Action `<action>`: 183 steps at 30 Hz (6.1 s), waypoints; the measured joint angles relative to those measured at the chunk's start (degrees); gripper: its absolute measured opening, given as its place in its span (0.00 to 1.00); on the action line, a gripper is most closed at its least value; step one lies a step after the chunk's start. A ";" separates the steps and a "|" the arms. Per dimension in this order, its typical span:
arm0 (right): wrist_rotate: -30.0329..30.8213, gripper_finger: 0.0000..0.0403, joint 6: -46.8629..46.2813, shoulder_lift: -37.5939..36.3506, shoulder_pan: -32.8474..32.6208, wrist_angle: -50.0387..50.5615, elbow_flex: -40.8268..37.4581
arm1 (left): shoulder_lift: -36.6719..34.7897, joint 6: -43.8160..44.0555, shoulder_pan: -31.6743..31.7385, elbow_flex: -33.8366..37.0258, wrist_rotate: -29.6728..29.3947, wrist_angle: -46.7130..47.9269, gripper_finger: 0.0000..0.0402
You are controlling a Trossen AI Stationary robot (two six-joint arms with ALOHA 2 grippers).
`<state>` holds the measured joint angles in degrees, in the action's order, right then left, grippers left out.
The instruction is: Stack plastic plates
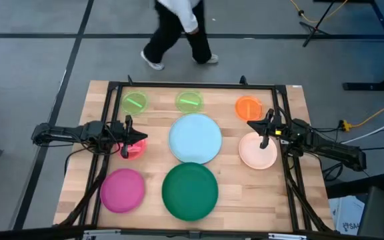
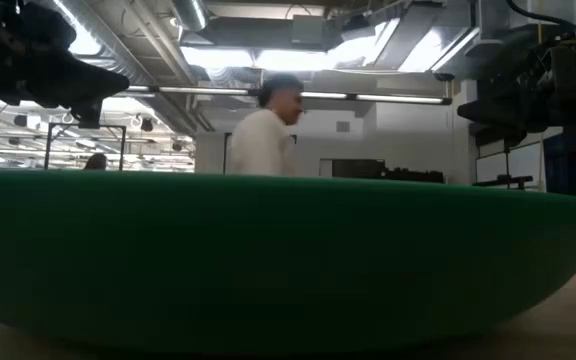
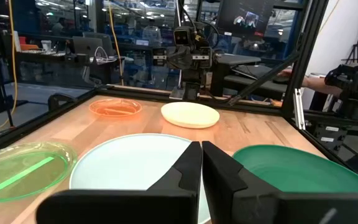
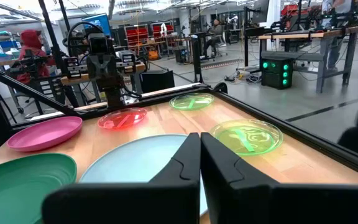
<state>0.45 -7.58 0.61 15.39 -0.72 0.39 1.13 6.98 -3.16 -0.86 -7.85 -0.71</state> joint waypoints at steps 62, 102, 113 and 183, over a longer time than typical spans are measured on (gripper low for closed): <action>0.17 0.01 -0.10 0.01 0.00 -1.59 -0.05 | 0.36 5.62 0.04 0.44 -1.98 -11.65 0.02; -2.66 0.01 -7.65 46.90 -10.41 -29.36 10.00 | 58.20 -3.02 -0.02 -14.80 -3.22 -50.55 0.00; 0.46 0.01 -7.60 64.29 -20.52 -30.05 20.43 | 58.93 -2.47 -0.66 -14.86 -3.43 -50.16 0.00; -2.76 0.01 -5.70 105.47 -27.01 -9.67 51.75 | 58.88 -0.60 -4.17 -14.88 -5.09 -50.90 0.00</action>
<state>-2.31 -13.28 106.08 -11.62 -10.39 52.14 60.01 6.38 -7.32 -15.75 -12.94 -51.62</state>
